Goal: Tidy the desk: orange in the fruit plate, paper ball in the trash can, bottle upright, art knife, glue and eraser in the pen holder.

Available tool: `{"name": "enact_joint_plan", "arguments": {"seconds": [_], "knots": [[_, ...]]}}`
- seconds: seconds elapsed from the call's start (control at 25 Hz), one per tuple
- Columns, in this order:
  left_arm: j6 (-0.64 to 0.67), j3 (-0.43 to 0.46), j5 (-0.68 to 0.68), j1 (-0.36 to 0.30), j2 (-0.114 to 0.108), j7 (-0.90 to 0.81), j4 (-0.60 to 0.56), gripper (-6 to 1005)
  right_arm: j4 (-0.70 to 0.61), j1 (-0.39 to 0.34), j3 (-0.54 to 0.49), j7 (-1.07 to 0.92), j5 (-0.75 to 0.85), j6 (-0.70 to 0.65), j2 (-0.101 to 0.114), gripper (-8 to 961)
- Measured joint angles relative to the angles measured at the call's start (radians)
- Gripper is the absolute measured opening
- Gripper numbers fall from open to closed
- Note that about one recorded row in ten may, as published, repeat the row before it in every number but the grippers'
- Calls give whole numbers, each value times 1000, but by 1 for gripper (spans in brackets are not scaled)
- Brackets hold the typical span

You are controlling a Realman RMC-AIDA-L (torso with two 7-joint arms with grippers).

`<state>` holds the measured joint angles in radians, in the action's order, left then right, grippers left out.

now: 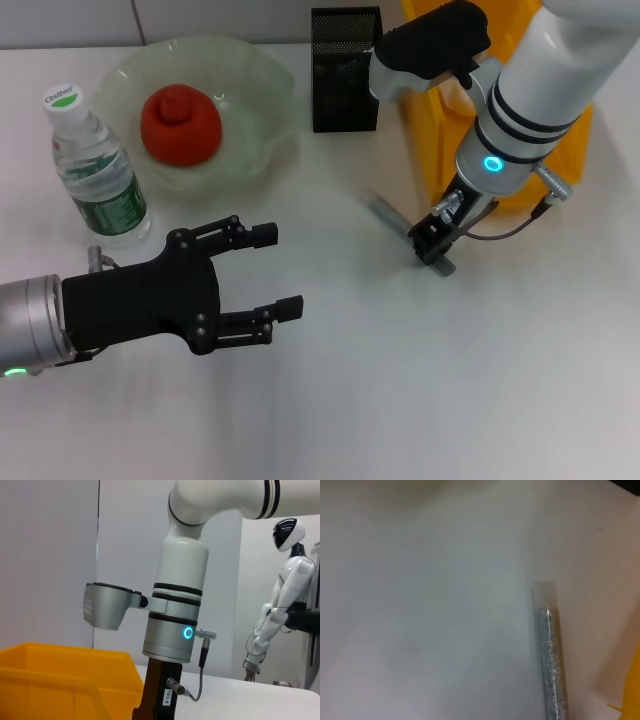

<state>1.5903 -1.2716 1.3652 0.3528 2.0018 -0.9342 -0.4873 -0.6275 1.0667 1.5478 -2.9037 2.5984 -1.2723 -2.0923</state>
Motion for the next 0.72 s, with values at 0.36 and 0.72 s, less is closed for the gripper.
{"name": "enact_joint_plan", "arguments": {"seconds": [0.36, 0.72], "knots": [[1, 9, 2, -3, 0, 0, -1, 819, -30, -17, 1, 21, -21, -12, 0, 151], [4, 42, 3, -8, -1, 0, 5, 818, -294, -163, 49, 41, -34, -50, 1, 145]]}}
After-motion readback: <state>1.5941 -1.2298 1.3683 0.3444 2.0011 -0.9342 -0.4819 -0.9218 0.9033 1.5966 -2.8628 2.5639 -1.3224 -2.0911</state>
